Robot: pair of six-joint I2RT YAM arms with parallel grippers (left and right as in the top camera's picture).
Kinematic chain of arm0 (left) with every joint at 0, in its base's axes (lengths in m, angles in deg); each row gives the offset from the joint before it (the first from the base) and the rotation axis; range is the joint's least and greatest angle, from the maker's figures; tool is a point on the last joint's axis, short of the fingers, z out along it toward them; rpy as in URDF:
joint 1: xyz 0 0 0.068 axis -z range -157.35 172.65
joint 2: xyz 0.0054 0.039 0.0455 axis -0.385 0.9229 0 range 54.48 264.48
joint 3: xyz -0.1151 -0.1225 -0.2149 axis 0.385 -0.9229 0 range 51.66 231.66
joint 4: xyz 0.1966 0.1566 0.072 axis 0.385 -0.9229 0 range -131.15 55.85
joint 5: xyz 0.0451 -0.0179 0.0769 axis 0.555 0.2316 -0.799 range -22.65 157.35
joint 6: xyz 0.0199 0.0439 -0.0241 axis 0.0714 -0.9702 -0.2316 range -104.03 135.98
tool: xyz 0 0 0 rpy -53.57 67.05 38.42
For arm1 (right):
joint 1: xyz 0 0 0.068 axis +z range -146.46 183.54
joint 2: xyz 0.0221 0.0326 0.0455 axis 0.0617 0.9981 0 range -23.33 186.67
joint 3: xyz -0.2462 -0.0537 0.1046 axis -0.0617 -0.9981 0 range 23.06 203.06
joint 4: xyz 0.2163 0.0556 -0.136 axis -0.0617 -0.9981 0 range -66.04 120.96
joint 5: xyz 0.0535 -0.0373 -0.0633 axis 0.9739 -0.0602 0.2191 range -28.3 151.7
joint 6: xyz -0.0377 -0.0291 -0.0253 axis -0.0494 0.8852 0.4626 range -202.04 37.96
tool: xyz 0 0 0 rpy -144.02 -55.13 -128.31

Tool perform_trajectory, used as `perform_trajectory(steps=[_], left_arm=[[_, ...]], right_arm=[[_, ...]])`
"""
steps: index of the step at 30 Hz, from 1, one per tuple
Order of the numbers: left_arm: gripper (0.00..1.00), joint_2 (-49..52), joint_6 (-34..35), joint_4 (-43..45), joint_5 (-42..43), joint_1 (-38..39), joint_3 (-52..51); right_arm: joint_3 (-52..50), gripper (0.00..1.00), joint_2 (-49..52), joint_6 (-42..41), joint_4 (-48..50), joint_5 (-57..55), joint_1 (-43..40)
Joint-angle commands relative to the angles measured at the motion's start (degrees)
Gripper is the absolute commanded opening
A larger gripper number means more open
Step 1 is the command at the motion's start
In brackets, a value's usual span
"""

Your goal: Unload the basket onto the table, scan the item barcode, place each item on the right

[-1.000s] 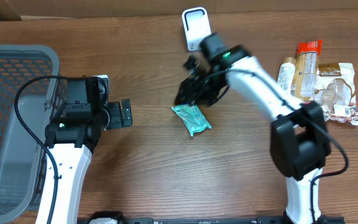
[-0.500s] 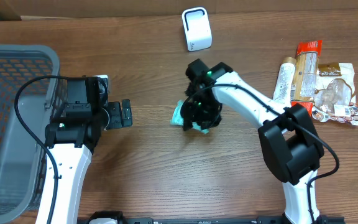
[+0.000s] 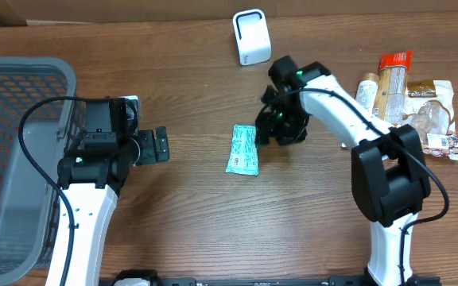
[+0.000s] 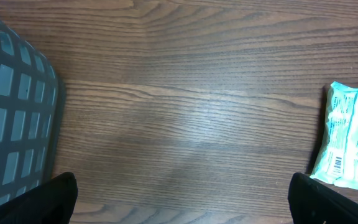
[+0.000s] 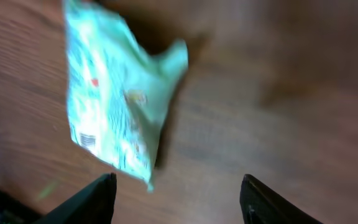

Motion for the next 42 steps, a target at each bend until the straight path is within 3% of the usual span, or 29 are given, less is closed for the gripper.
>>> perform_trajectory(steps=[1, 5, 16, 24, 33, 38, 42], left_arm=[[1.00, 0.20, -0.87, 0.09, -0.35, -0.22, -0.22], [0.99, 0.20, -0.87, 0.09, -0.35, -0.22, -0.22], [0.99, 0.20, -0.87, 0.09, -0.35, -0.22, -0.22], [1.00, 0.20, -0.87, 0.09, -0.33, -0.20, -0.22], [1.00, 0.20, -0.87, 0.09, -0.35, -0.22, -0.22], [0.99, 0.20, -0.87, 0.09, -0.35, -0.22, -0.22], [1.00, 0.20, -0.87, 0.07, -0.33, -0.22, -0.22]], right_arm=[[1.57, 0.57, -1.20, 3.48, 1.70, 0.74, -1.14], [-0.42, 0.35, -1.20, -7.06, 2.75, -7.82, -0.70], [-7.91, 0.37, -1.20, -18.82, 2.19, -12.61, 7.98], [-7.87, 0.41, -1.20, -21.27, 3.08, -12.41, 12.76], [-7.21, 0.41, -1.22, -18.29, 2.16, -12.37, 10.93], [-1.05, 0.49, -2.29, -8.79, -5.20, -12.26, 7.39], [4.04, 0.63, -4.02, -0.39, -6.80, -8.81, 2.99]])
